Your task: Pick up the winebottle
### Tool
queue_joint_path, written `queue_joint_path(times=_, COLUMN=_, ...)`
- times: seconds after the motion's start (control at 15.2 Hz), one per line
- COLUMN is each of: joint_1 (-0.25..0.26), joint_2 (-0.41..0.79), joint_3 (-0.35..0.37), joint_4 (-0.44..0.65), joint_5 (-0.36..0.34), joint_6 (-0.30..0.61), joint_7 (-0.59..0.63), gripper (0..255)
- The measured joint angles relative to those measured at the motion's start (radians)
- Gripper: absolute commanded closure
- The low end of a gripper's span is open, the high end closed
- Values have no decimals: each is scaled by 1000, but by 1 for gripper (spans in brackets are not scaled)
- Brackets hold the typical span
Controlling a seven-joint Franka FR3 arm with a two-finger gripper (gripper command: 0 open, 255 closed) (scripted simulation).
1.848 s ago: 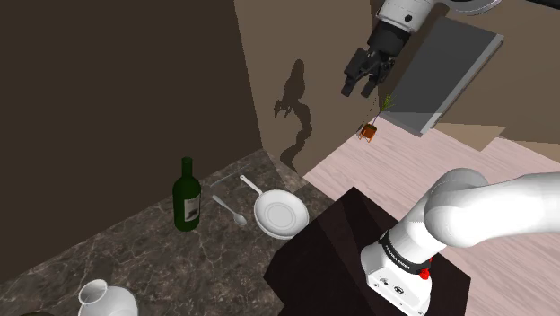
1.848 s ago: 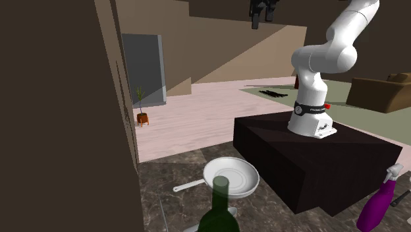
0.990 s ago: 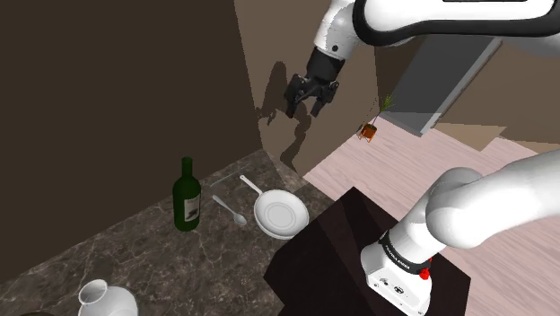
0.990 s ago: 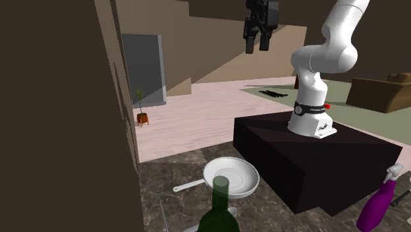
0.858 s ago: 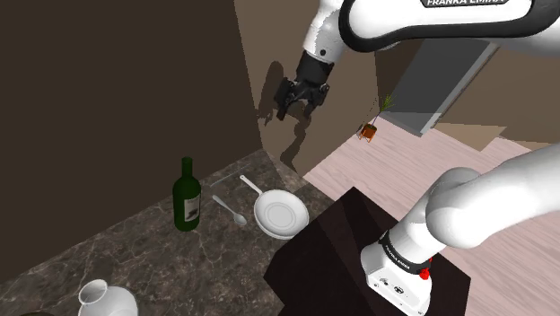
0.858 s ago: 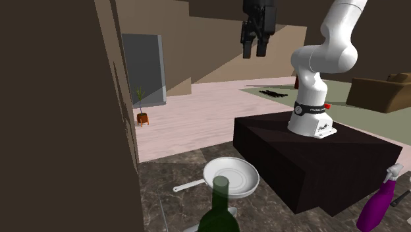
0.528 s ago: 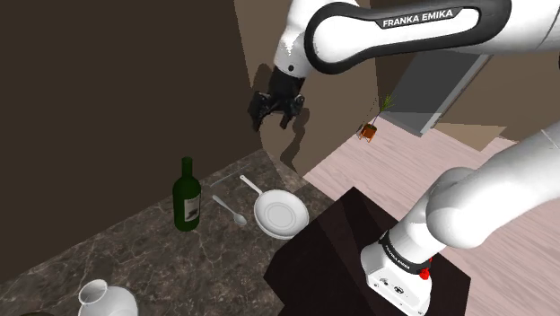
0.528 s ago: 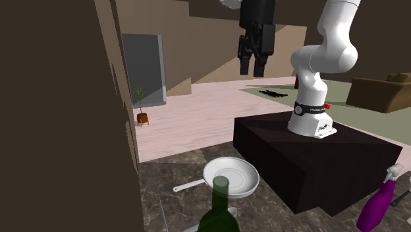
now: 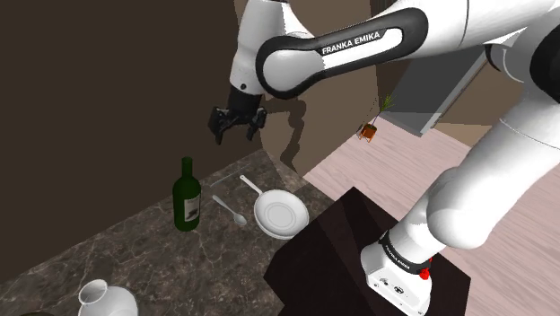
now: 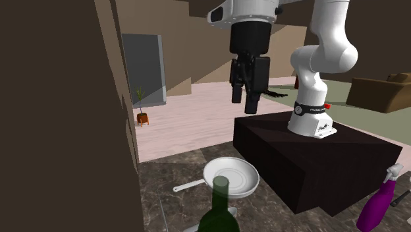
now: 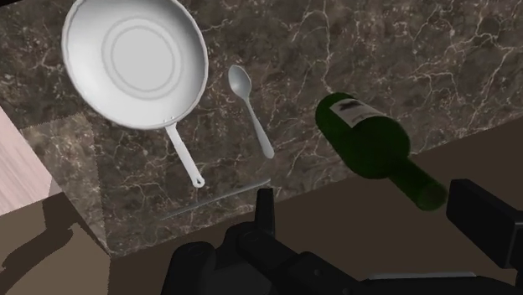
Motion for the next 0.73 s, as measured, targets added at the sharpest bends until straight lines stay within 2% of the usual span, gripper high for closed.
queue_joint_path(times=0.33, joint_1=44, joint_2=200, joint_3=2, joint_4=142, joint_5=-110, joint_6=40, joint_7=110, gripper=0)
queue_joint_path(times=0.73, joint_1=132, joint_2=438, joint_3=-28, joint_4=368, joint_5=-217, joint_6=33, joint_7=215, gripper=0)
